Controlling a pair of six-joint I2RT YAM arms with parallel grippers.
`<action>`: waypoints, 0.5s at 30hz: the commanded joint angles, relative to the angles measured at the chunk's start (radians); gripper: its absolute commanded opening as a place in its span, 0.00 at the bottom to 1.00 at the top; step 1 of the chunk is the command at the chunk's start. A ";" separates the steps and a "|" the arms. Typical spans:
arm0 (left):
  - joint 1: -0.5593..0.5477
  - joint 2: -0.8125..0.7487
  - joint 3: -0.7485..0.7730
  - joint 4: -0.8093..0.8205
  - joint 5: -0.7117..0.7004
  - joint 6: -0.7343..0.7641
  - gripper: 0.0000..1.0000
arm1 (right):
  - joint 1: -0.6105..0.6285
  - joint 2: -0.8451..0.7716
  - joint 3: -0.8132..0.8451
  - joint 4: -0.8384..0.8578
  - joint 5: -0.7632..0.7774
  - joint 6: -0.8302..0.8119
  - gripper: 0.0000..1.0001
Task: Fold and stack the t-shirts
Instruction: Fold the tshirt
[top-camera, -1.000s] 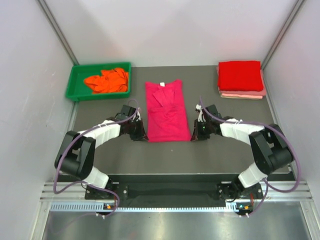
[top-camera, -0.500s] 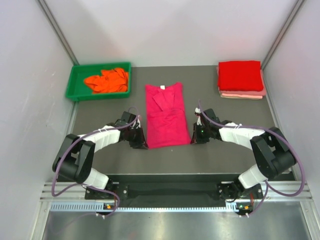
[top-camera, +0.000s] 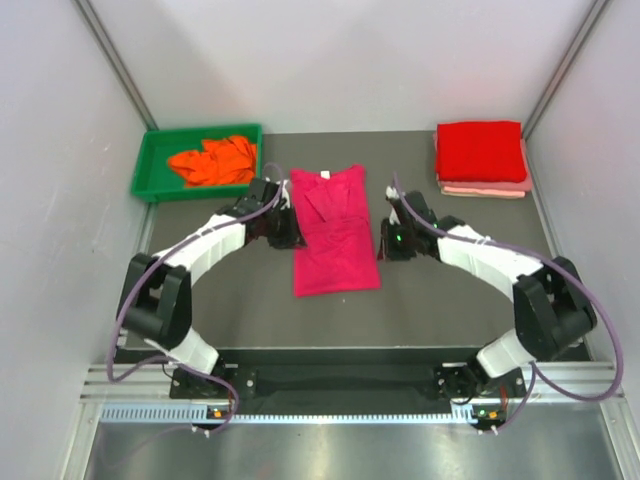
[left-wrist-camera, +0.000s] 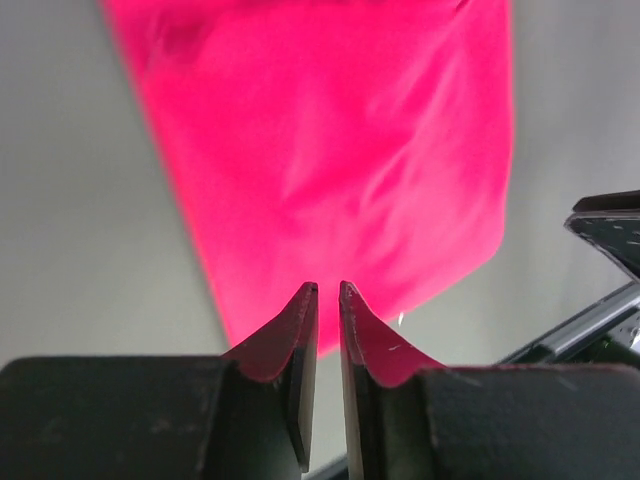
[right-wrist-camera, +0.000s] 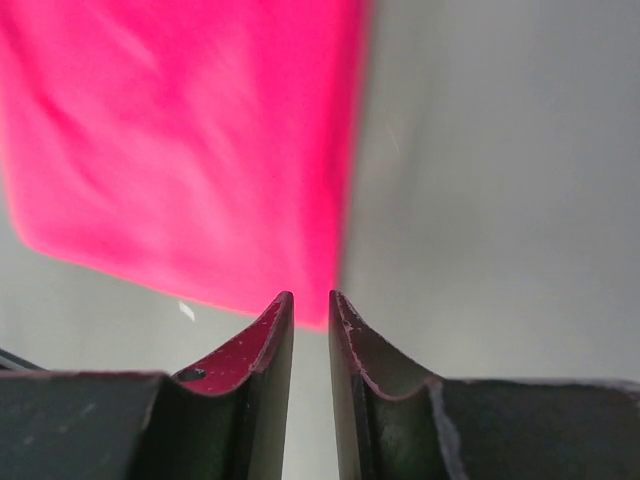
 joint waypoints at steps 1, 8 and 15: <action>0.002 0.129 0.078 0.082 0.050 0.029 0.19 | 0.006 0.100 0.181 0.027 -0.010 -0.082 0.21; 0.013 0.367 0.311 0.084 -0.054 0.067 0.17 | 0.000 0.379 0.490 -0.011 -0.082 -0.186 0.18; 0.019 0.488 0.351 0.016 -0.250 0.032 0.16 | -0.047 0.542 0.519 0.022 0.036 -0.168 0.09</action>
